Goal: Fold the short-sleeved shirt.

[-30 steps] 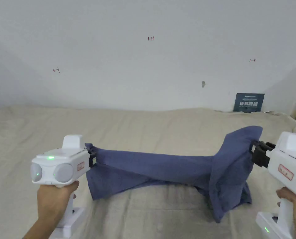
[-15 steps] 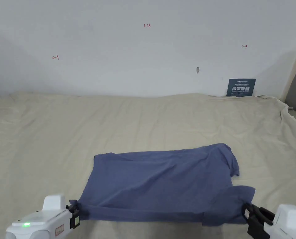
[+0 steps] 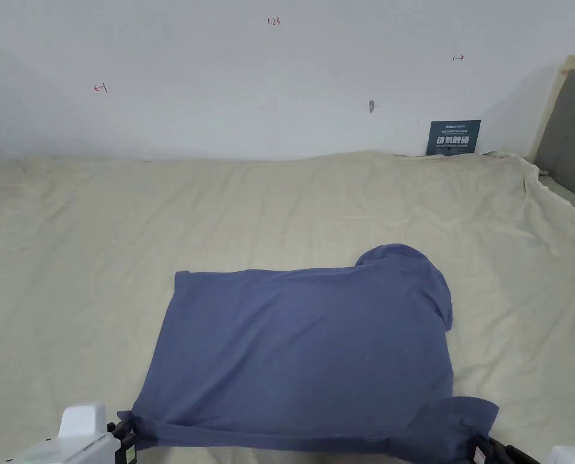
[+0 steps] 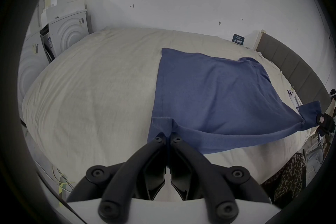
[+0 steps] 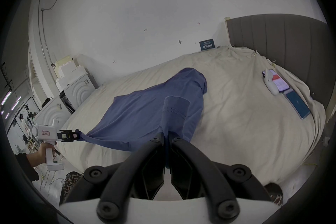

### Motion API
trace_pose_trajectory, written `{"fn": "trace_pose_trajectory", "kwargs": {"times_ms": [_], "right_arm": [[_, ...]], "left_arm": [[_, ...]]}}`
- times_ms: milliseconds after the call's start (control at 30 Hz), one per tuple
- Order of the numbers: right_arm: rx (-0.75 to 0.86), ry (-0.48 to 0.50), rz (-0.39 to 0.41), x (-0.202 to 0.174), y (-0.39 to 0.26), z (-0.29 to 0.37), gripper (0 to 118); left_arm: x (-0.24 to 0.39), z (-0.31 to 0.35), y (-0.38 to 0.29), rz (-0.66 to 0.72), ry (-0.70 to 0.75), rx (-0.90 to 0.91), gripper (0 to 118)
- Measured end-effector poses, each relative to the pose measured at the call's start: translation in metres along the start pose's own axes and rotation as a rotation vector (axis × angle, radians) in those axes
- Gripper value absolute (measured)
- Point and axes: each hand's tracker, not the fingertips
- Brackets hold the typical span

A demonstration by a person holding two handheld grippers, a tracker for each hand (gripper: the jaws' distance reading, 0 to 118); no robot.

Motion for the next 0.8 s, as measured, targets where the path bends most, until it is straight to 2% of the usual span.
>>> {"fn": "trace_pose_trajectory", "kwargs": {"times_ms": [233, 400, 533, 700, 767, 800], "right_arm": [[-0.054, -0.013, -0.027, -0.001, -0.026, 0.001, 1], [-0.178, -0.128, -0.031, 0.012, -0.049, -0.036, 2], [-0.273, -0.213, -0.09, 0.024, -0.066, -0.061, 2], [-0.308, -0.231, -0.145, 0.03, -0.069, -0.07, 2], [-0.305, -0.223, -0.143, 0.027, -0.063, -0.065, 5], [-0.297, -0.223, -0.129, 0.024, -0.058, -0.062, 10]], "left_arm": [[-0.003, -0.007, -0.03, 0.023, 0.013, -0.052, 1], [0.0, -0.024, -0.041, 0.018, 0.04, -0.097, 1], [0.004, -0.032, -0.05, 0.023, 0.053, -0.129, 1], [0.003, -0.03, -0.049, 0.061, 0.062, -0.13, 3], [0.002, -0.026, -0.045, 0.099, 0.052, -0.138, 15], [0.002, -0.022, -0.043, 0.122, 0.05, -0.144, 25]]}}
